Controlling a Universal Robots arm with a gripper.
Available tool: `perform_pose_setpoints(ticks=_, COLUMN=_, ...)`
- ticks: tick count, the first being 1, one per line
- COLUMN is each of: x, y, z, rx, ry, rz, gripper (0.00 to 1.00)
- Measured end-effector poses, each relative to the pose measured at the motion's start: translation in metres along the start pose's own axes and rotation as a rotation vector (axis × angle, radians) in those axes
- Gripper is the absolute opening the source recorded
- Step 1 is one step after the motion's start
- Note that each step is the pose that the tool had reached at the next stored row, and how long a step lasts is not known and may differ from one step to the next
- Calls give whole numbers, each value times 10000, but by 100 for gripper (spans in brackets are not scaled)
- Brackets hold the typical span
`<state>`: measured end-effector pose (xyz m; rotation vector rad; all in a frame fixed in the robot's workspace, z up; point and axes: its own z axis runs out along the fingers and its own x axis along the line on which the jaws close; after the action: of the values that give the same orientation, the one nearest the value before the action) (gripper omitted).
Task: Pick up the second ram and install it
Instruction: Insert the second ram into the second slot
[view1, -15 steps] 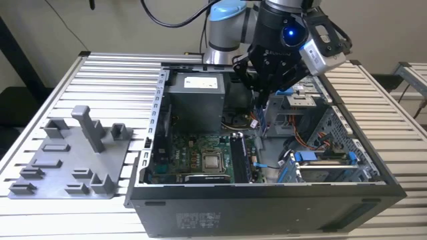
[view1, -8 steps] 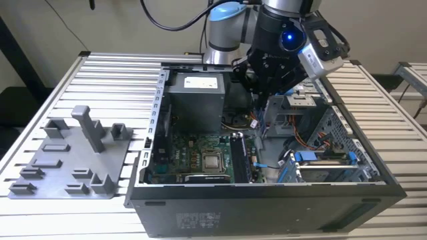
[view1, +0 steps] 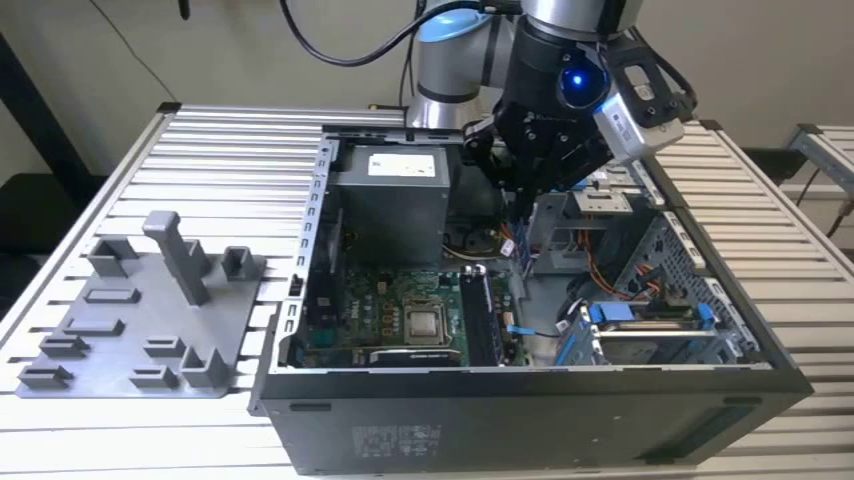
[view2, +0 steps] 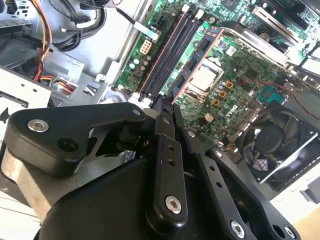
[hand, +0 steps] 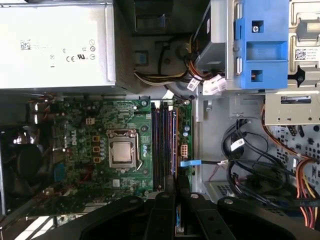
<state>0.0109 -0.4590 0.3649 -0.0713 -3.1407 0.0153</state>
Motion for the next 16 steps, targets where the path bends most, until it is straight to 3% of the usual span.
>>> perform_pose_setpoints(ticks=9, x=-1, y=0, z=17, rx=-3, ry=-1, rz=-2, gripper=14)
perform_pose_setpoints(ticks=16, x=-1, y=1, z=66, rx=-1, ry=-1, rz=-1, gripper=14)
